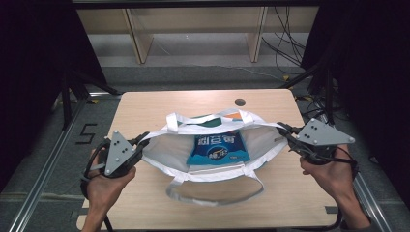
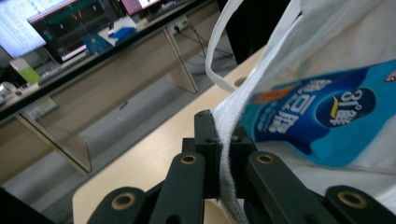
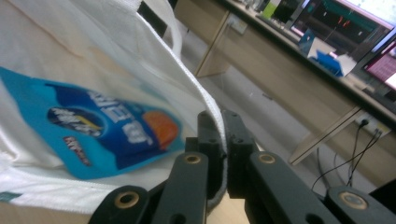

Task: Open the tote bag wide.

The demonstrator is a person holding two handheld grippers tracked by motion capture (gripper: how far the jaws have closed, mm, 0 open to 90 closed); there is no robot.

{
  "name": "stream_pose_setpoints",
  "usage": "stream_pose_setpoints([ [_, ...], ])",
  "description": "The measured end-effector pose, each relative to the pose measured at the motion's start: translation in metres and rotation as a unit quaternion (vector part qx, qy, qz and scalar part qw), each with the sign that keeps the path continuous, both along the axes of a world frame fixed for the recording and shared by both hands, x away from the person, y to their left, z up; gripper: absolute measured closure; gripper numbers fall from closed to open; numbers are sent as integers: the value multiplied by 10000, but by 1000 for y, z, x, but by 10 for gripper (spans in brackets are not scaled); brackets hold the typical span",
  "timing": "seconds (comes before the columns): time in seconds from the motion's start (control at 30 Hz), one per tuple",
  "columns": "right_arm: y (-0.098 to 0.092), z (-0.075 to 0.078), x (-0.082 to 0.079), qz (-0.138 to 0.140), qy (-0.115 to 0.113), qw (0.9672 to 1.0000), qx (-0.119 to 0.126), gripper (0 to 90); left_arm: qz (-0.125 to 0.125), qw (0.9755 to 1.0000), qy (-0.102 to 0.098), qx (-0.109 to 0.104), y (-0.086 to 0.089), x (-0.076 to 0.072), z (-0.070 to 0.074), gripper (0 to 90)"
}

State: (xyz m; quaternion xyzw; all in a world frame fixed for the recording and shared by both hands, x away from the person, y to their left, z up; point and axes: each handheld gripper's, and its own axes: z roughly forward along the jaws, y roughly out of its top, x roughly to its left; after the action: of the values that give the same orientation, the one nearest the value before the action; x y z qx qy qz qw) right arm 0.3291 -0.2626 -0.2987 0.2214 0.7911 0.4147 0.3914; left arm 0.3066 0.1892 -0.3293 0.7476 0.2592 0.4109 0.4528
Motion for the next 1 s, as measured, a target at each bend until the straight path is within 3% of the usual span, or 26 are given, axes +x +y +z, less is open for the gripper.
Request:
stream_pose_setpoints([
  [0.07,0,4,-1,1,-22,10000,18,884,0,9999,-139,-3,0,-3,9,870],
  [0.13,1,22,-8,29,-97,9999,-35,884,-17,9993,-353,-116,1,-13,23,871],
  [0.17,1,22,-8,29,-97,9999,-35,884,-17,9993,-353,-116,1,-13,23,871],
  [0.2,0,35,-14,62,-201,9998,1,884,-128,9987,-455,-170,3,-23,35,871],
  [0.3,-2,45,-19,112,-332,9994,37,884,-285,9979,-545,-224,6,-29,47,871],
  [0.33,-2,48,-19,98,-387,9992,52,884,-325,9977,-531,-253,7,-25,50,872],
  [0.37,-2,51,-18,97,-294,9994,133,884,-310,9977,-505,-320,8,-21,52,871],
  [0.47,3,57,-9,68,-381,9992,110,884,-250,9974,-280,-616,12,1,57,871],
  [0.5,5,57,-3,26,-317,9994,126,884,-242,9973,-220,-664,12,6,56,870],
  [0.53,5,55,11,-26,-257,9995,185,884,-261,9967,-154,-758,12,14,55,869],
  [0.57,5,55,11,-26,-257,9995,185,884,-181,9958,-84,-896,11,23,52,869],
  [0.6,6,48,29,-174,-154,9995,221,883,-122,9963,28,-849,8,37,46,867],
  [0.7,6,41,42,-260,-123,9995,143,883,-62,9966,108,-810,5,47,39,867],
  [0.73,5,30,51,-335,-1,9992,199,882,-72,9972,173,-721,4,51,33,866],
  [0.77,5,30,51,-335,-1,9992,199,882,-129,9971,265,-705,3,53,26,866],
  [0.8,2,20,53,-340,73,9990,280,881,-323,9954,521,-734,4,54,9,859],
  [0.83,2,20,53,-340,73,9990,280,881,-323,9954,521,-734,4,54,9,854],
  [1.0,-2,-5,51,-357,297,9987,207,878,-496,9914,990,-695,4,50,-27,841],
])
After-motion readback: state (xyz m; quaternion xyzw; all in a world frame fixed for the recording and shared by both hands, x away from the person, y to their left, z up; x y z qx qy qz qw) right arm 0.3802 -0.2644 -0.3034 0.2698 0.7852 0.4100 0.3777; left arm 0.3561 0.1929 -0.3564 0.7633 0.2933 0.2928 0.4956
